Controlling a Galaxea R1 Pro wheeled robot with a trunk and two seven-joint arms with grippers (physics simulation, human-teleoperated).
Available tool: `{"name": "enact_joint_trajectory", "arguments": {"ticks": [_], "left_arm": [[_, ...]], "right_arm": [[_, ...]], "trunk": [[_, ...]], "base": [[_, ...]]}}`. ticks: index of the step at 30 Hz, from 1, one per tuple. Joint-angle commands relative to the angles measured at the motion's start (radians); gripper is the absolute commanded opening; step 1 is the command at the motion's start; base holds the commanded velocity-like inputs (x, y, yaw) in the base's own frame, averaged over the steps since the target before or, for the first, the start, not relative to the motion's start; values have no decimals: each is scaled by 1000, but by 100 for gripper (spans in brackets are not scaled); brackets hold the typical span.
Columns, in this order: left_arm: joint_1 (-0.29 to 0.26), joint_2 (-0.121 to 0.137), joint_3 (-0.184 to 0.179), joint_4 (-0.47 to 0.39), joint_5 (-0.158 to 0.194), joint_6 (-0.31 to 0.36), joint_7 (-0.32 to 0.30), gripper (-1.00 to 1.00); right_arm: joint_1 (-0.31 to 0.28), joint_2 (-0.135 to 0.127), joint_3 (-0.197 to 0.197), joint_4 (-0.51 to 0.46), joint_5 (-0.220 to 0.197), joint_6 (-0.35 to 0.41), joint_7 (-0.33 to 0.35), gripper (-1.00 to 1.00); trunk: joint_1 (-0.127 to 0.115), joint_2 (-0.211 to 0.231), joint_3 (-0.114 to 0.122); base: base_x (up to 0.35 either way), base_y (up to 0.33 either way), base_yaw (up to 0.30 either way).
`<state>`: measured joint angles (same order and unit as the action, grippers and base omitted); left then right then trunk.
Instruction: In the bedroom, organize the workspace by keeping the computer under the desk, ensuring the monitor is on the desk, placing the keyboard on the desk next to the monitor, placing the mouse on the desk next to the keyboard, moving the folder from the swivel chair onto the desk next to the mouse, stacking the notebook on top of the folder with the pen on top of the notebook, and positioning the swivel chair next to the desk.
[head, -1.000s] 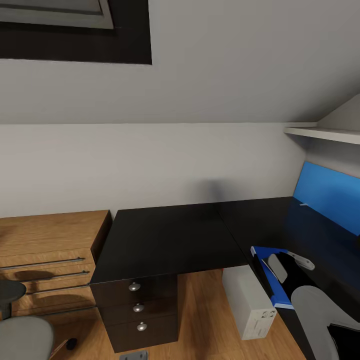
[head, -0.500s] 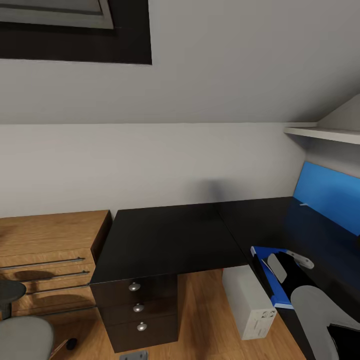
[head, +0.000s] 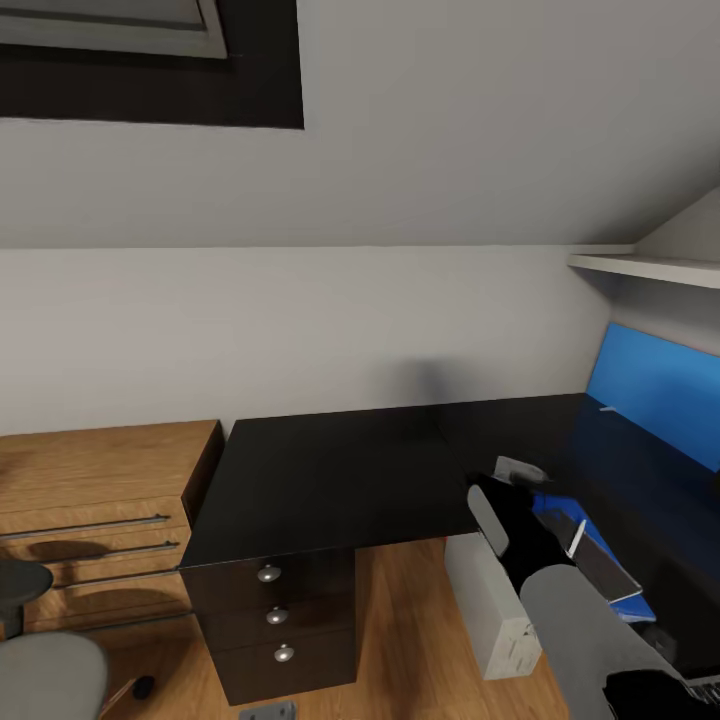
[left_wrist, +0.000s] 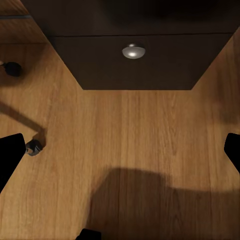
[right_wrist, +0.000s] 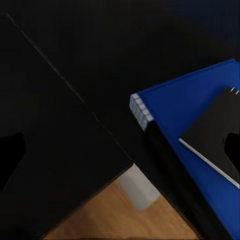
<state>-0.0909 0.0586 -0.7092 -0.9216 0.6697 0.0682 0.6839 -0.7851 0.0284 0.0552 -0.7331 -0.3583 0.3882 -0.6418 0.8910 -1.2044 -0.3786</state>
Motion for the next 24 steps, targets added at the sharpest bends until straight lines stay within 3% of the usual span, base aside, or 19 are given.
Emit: {"name": "enact_joint_trajectory", "arguments": {"ticks": [1, 2, 7, 14, 18, 19, 20, 21, 24], "left_arm": [[-1, 1, -4, 0, 2, 5, 8, 100], [-1, 1, -5, 10, 2, 5, 8, 100], [-1, 1, -7, 59, -1, -12, 8, 100], [-1, 0, -2, 77, 0, -31, 8, 100], [-1, -2, 51, 84, 1, -32, 7, 100], [-1, -2, 63, 84, -1, -32, 7, 100], [-1, -4, 76, 83, -3, -32, 6, 100], [-1, -4, 79, 81, -4, -33, 6, 100], [-1, -5, 80, 77, -5, -34, 6, 100]], "right_arm": [[1, 5, 22, 0, -6, 5, -8, 100], [4, 15, 57, 3, -6, 5, -7, 100], [8, 29, 147, 10, -7, 3, -5, 100], [21, 48, 203, 20, -7, 4, 1, 100], [62, 66, 286, 67, -7, -9, 6, 100], [84, 68, 319, 103, -7, -35, 17, 100], [118, 71, 392, 197, -7, -132, 72, 100], [128, 72, 423, 247, -8, -193, 111, 100], [143, 75, 461, 353, -8, -316, 192, 100]], "trunk": [[0, -1, -1], [0, -1, -1], [0, -1, -1], [0, -1, -1], [0, -1, -1], [0, -1, -1], [0, -1, -1], [0, -1, -1], [0, -1, -1]], "base": [[-62, 0, 0], [-160, 0, 0], [-251, 0, 0], [-325, 0, 0], [-334, 0, 0], [-330, 0, 0], [-167, 0, 0], [-107, 0, 0], [-56, 0, 0]]}}
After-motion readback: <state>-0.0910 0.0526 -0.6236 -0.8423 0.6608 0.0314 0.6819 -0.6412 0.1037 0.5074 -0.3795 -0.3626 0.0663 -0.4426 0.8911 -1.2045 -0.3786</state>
